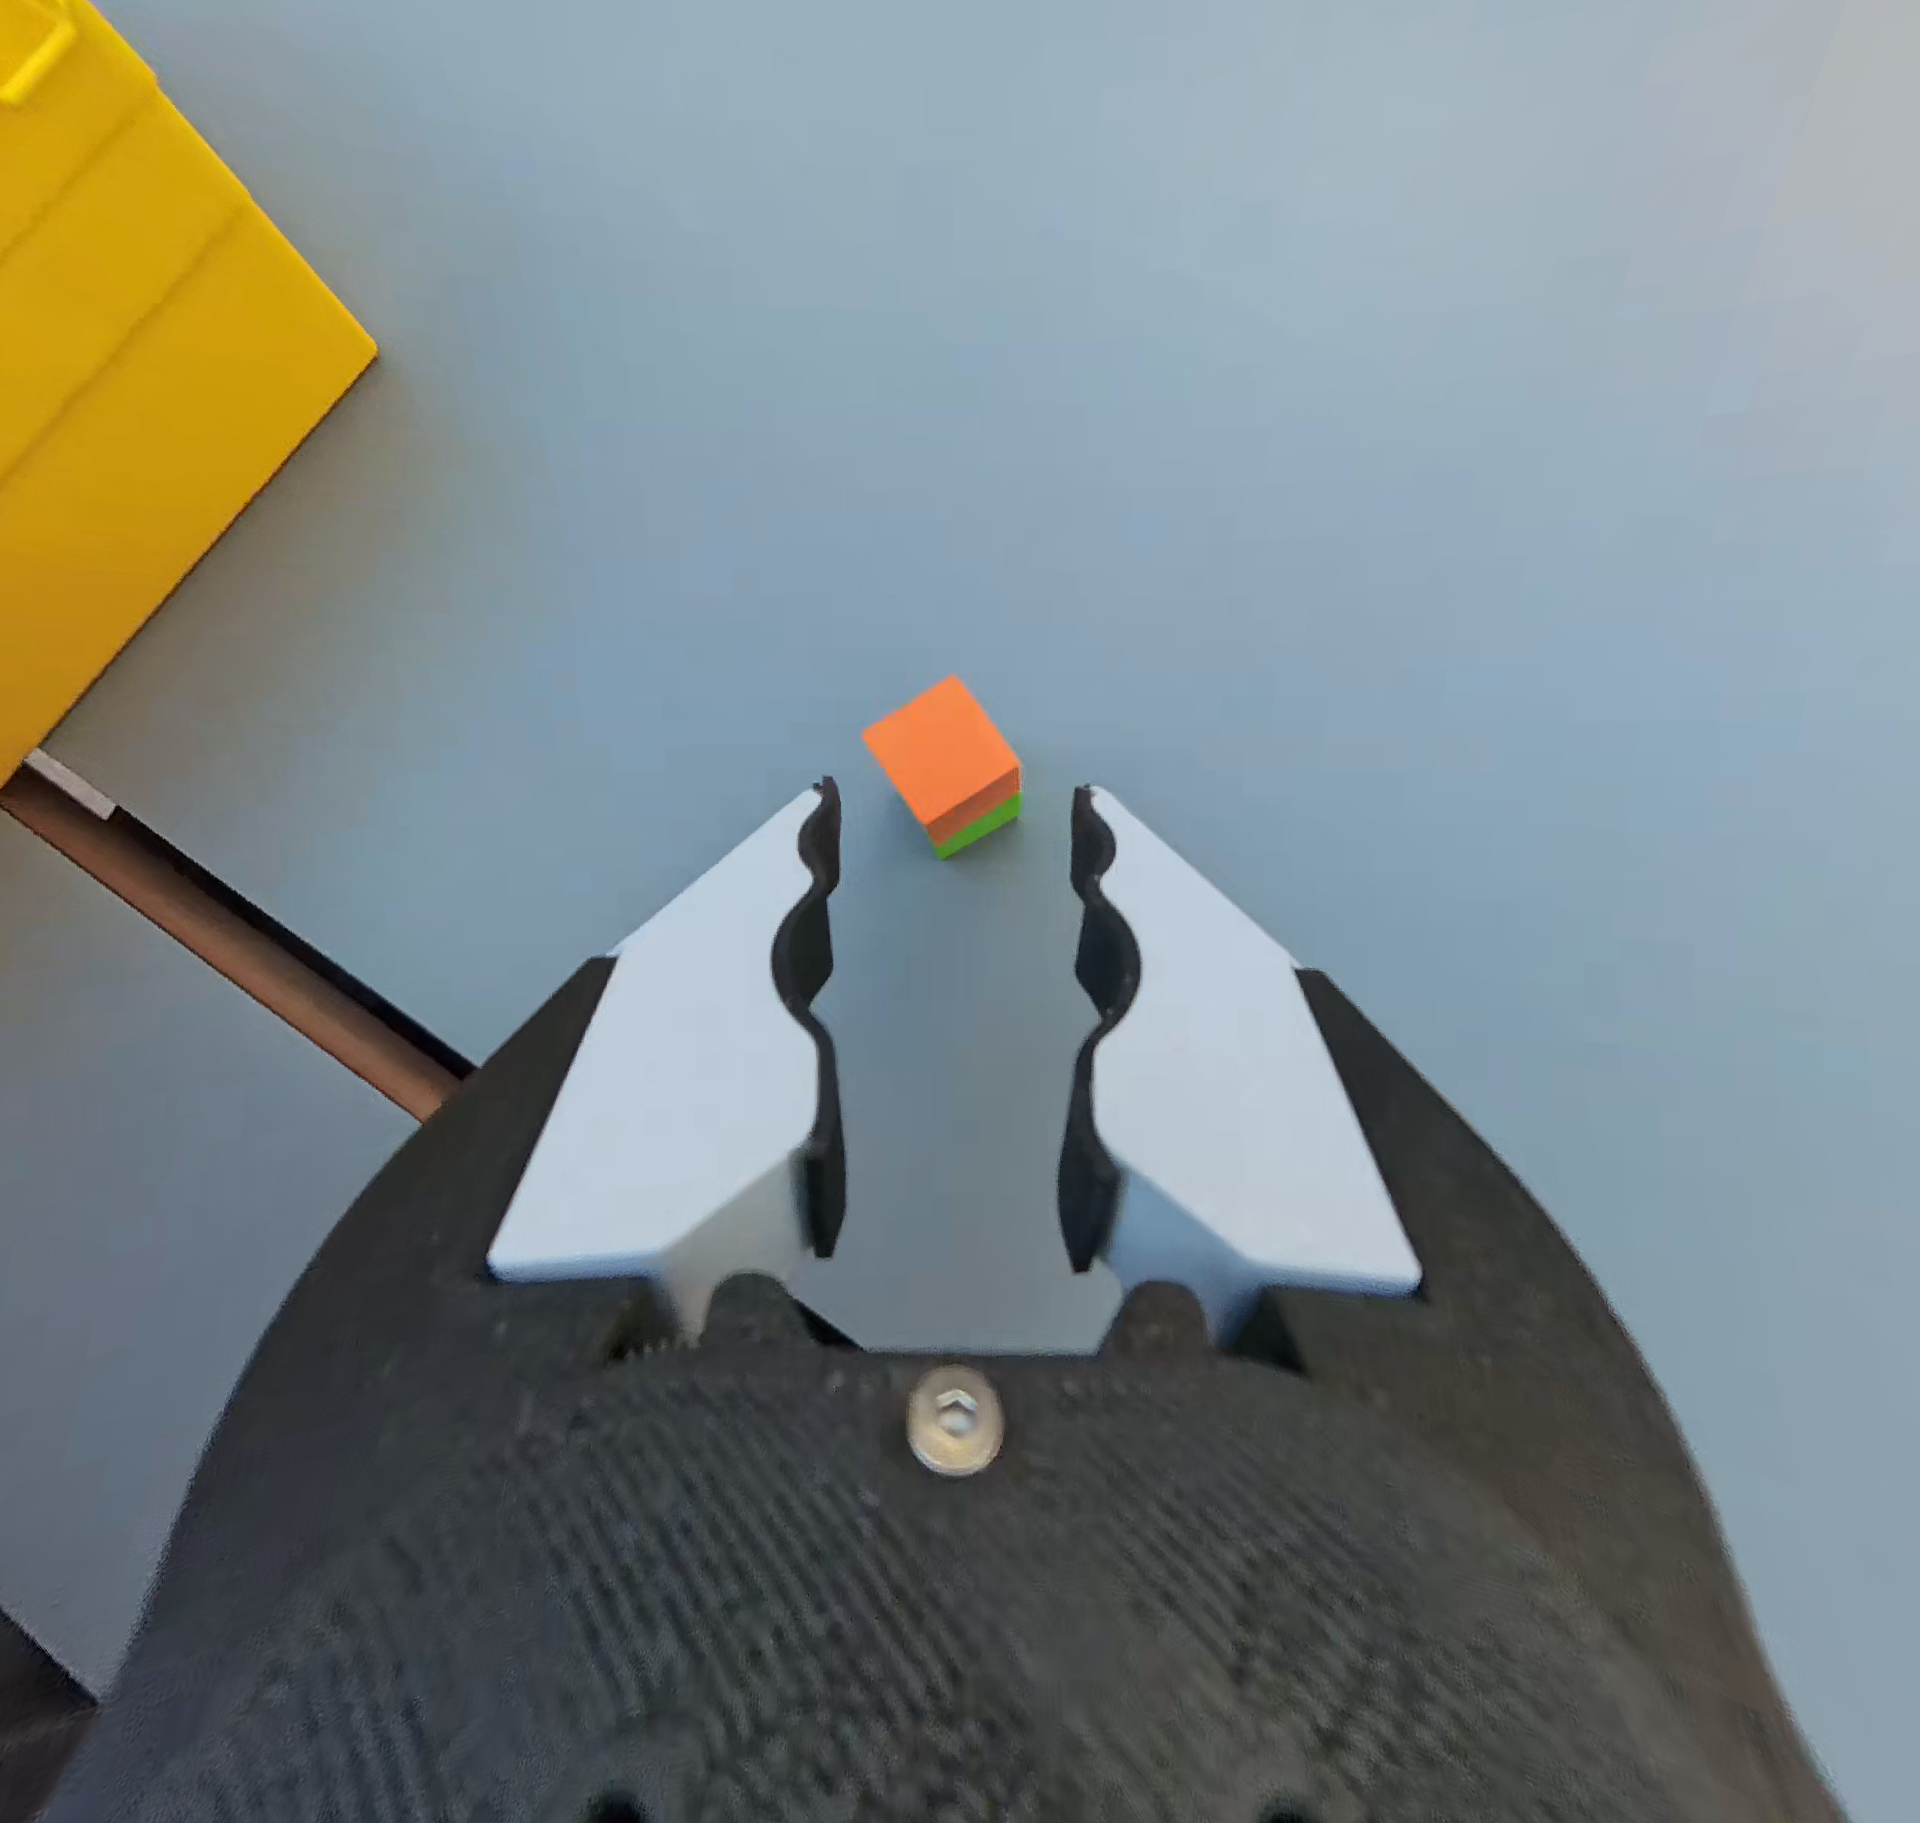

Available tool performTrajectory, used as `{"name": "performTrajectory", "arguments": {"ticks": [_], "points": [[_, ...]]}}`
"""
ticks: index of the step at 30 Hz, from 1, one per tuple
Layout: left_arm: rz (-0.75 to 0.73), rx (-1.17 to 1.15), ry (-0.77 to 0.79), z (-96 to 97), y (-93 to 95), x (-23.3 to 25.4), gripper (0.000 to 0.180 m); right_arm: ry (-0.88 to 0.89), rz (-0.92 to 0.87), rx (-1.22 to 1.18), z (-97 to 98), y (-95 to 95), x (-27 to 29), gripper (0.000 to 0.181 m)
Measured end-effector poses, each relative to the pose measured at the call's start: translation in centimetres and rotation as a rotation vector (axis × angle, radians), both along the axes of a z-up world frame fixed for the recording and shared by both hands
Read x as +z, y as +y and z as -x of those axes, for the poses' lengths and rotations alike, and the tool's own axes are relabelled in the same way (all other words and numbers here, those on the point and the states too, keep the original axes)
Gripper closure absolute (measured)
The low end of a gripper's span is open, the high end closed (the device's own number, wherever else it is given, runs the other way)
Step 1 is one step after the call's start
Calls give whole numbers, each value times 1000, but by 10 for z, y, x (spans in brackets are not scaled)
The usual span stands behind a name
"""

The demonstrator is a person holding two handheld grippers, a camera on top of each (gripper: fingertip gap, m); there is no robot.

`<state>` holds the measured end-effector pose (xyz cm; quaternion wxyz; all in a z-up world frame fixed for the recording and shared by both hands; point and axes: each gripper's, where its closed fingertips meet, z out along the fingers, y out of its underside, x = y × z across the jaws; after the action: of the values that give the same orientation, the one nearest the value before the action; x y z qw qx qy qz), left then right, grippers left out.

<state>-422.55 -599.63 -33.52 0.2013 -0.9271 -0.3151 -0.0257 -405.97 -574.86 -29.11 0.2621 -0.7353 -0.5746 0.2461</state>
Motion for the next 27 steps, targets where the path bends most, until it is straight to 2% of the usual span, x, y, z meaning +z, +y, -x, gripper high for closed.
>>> {"name": "performTrajectory", "arguments": {"ticks": [2,3,5,8,11,13,16,21,27], "points": [[-8,-38,-34,-3,8,-6,145,18,-1,-31,-9,2,9,137],[-19,-35,-44,-3,10,-4,155,32,3,-49,-13,3,14,136],[-27,-22,6,7,9,7,156,66,21,-92,-22,4,24,137],[-134,28,125,27,17,58,156,125,52,-145,-34,2,42,138],[-341,-23,184,22,53,128,156,181,20,-133,-35,-7,60,140],[-456,-129,128,-5,90,158,156,171,-40,-95,-33,-11,63,141],[-506,-315,28,-57,146,166,156,126,-115,-58,-33,-10,61,143],[-306,-614,-14,-128,209,100,155,125,-106,-111,-53,2,61,145],[-112,-741,35,-150,229,44,155,118,-96,-174,-88,10,58,147]]}}
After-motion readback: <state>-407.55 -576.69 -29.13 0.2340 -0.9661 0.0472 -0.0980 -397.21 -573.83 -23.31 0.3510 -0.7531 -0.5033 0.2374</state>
